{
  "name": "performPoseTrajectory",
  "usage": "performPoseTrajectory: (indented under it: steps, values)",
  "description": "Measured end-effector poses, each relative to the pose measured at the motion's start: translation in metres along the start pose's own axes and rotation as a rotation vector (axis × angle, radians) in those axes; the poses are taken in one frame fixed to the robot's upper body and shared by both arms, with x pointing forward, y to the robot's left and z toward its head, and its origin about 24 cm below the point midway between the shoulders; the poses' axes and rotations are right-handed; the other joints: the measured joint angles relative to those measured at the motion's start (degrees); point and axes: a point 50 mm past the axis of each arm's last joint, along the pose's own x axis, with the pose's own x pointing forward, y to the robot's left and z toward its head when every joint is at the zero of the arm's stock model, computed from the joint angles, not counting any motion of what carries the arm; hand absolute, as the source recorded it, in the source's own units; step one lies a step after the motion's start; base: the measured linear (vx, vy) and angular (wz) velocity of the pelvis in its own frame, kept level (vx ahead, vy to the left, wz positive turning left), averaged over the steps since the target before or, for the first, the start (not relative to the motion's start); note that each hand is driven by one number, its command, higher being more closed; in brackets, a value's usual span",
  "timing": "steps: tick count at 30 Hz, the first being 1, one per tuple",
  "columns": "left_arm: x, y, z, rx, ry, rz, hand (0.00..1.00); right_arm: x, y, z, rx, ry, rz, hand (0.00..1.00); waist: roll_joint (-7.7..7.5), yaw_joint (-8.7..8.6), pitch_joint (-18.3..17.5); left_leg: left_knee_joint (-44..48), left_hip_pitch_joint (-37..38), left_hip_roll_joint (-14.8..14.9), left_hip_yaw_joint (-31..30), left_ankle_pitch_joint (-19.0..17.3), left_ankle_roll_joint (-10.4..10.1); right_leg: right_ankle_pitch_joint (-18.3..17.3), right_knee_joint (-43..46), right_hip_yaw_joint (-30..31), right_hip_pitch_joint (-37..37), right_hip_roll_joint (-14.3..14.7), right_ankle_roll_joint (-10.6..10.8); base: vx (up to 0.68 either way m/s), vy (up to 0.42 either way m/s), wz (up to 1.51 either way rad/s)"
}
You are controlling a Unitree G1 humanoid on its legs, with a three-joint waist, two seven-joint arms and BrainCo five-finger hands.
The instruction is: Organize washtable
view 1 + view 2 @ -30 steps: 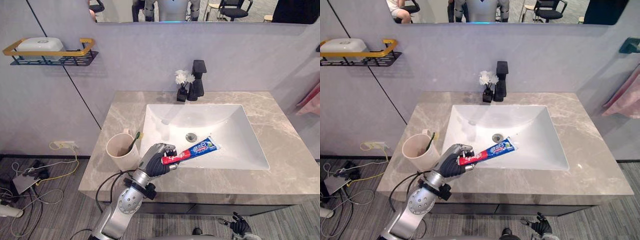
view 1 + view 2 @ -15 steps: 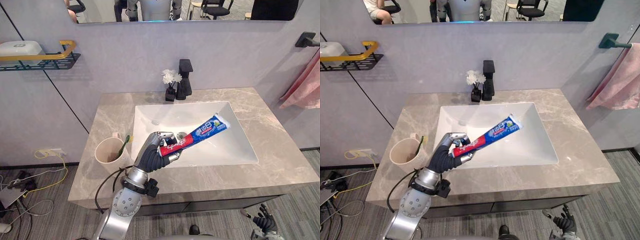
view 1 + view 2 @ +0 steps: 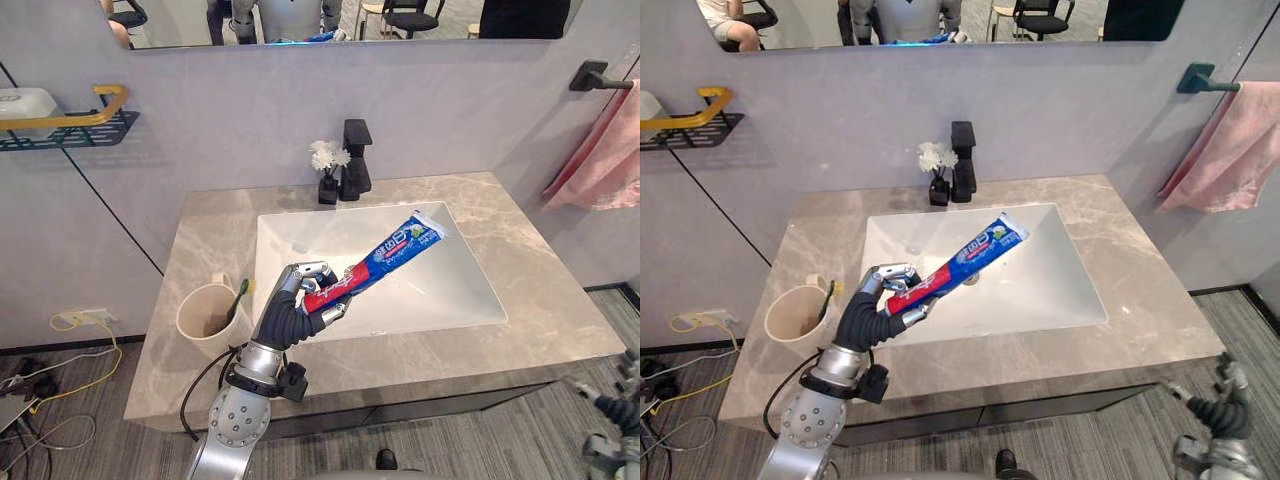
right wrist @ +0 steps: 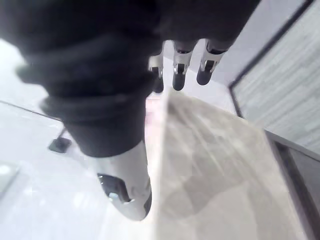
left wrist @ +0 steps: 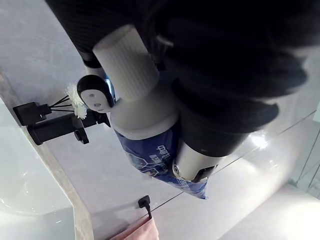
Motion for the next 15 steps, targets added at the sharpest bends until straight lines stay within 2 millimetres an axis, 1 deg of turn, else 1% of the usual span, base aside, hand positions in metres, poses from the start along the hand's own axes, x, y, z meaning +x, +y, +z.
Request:
performPoseTrajectory:
  steps: [1, 2, 4, 5, 7, 8, 10, 11, 13, 14, 15]
  values:
    - [0.0, 0.0, 0.0, 0.0, 0.001, 0.001, 1.0, 0.002, -0.002, 0.005, 0.001, -0.025, -0.005, 0.0, -0.02, 0.04, -0.1, 0.0, -0.1, 0.0, 0.0, 0.0, 0.0, 0.0, 0.1, 0.0, -0.1, 0.0, 0.0, -0.03, -0.033, -0.01]
    - [-0.001, 0.001, -0.001, -0.004, 0.005, 0.004, 1.0, 0.006, -0.002, 0.017, 0.009, -0.087, -0.013, 0.0, -0.05, 0.12, -0.4, 0.2, -0.4, 0.0, 0.0, 0.0, 0.0, 0.0, 0.2, 0.0, -0.4, 0.0, 0.0, -0.03, -0.032, 0.01]
    - [-0.003, 0.001, -0.002, -0.016, 0.017, 0.009, 1.0, 0.012, 0.001, 0.032, 0.027, -0.173, -0.013, 0.0, -0.48, 0.34, -0.5, 0.4, -0.6, 0.0, -0.1, 0.0, 0.0, 0.0, 0.4, -0.1, -0.5, 0.0, 0.0, -0.04, -0.034, 0.02]
    - [-0.003, 0.001, -0.002, -0.017, 0.019, 0.009, 1.0, 0.014, 0.002, 0.036, 0.034, -0.196, -0.014, 0.0, -0.54, 0.4, -0.5, 0.4, -0.6, 0.0, -0.1, 0.0, 0.0, 0.0, 0.5, -0.1, -0.5, 0.0, 0.0, -0.04, -0.032, 0.03]
    - [-0.003, 0.002, -0.002, -0.023, 0.018, 0.011, 1.0, 0.025, 0.01, 0.054, 0.091, -0.298, 0.007, 0.0, -0.53, 0.47, -0.6, 0.6, -0.6, -0.2, -0.2, 0.0, 0.0, -0.1, 0.9, -0.1, -0.5, -0.1, 0.0, -0.05, -0.029, 0.02]
    - [-0.003, 0.002, -0.002, -0.024, 0.018, 0.011, 1.0, 0.028, 0.014, 0.059, 0.11, -0.326, 0.018, 0.0, -0.5, 0.47, -0.6, 0.6, -0.6, -0.2, -0.2, 0.0, 0.0, -0.1, 0.9, -0.1, -0.5, -0.1, 0.0, -0.06, -0.026, 0.0]
    - [-0.003, 0.0, -0.001, -0.035, 0.015, 0.007, 1.0, 0.038, 0.035, 0.077, 0.206, -0.424, 0.098, 0.0, -0.39, 0.53, -1.0, 0.8, -0.6, -0.3, -0.3, 0.0, 0.0, -0.1, 1.0, -0.2, -0.5, -0.2, 0.0, -0.04, -0.021, 0.02]
    - [-0.003, -0.001, -0.001, -0.041, 0.013, 0.003, 1.0, 0.04, 0.041, 0.081, 0.231, -0.445, 0.122, 0.0, -0.35, 0.57, -1.2, 0.8, -0.7, -0.3, -0.5, 0.0, 0.0, -0.1, 1.0, -0.4, -0.5, -0.3, 0.0, -0.03, -0.026, 0.09]
    - [0.0, -0.008, 0.003, -0.067, -0.01, -0.024, 1.0, 0.044, 0.07, 0.096, 0.345, -0.505, 0.24, 0.0, -0.06, 0.92, -1.8, 0.9, -0.8, -0.4, -1.3, 0.0, 0.1, -0.1, 1.0, -1.0, -0.2, -0.4, 0.0, -0.02, -0.03, 0.14]
    - [0.0, -0.01, 0.004, -0.072, -0.013, -0.029, 1.0, 0.044, 0.073, 0.097, 0.356, -0.508, 0.252, 0.0, -0.02, 1.02, -1.8, 0.9, -0.9, -0.4, -1.4, 0.1, 0.1, -0.1, 1.0, -1.0, -0.2, -0.4, 0.0, -0.02, -0.028, 0.13]
    - [0.002, -0.012, 0.005, -0.084, -0.025, -0.038, 1.0, 0.043, 0.081, 0.1, 0.395, -0.514, 0.295, 0.0, 0.08, 1.47, -1.9, 1.0, -1.0, -0.5, -1.8, 0.1, 0.2, -0.1, 1.0, -1.4, -0.1, -0.5, 0.0, -0.02, -0.022, 0.15]
